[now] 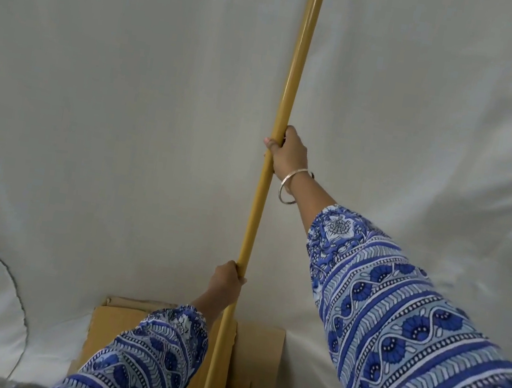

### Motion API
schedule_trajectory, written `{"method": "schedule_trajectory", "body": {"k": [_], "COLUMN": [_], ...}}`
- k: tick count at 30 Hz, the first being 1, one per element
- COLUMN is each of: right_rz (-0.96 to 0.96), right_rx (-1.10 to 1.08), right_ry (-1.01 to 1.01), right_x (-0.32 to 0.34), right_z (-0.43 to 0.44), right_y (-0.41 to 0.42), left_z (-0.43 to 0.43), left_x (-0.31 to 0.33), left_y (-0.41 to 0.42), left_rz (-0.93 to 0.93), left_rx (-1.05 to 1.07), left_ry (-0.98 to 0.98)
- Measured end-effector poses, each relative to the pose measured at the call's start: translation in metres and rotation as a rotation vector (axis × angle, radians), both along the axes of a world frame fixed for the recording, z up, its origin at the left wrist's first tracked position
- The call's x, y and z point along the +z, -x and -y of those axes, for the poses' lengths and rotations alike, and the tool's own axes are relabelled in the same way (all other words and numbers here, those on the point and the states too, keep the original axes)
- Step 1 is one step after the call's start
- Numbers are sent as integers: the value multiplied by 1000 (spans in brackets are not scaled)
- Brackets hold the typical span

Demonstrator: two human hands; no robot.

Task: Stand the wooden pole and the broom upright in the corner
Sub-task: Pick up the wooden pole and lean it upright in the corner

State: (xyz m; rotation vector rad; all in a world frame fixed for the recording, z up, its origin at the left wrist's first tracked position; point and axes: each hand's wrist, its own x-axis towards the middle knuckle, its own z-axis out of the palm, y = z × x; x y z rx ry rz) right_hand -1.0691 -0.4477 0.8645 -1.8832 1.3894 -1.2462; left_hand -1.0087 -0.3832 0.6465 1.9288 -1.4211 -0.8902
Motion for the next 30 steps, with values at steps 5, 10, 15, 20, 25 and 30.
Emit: {"method": "schedule_trajectory", "body": {"k": [5,10,15,20,25,30], "right_rz": [-11,28,66,61,46,103], "right_rx": [-17,-53,-62,-44,-45,-244], "right_ry": [-10,-18,-58,-103,-132,54], "right_x": [0,1,1,4,8,19], "right_z": [0,-3,-8,-14,-19,-23], "right_y": [-4,-4,-5,-6,-6,-9], "left_z": [1,1,1,1,1,-15], "left_x": [7,20,34,45,52,64], "left_y": [-2,-6,-9,-11,-15,-30], "left_rz": [25,33,26,29,20,46], "left_rx": [-10,-11,-10,-12,15,1], "left_ry": [-25,-15,14,38,44,75]}}
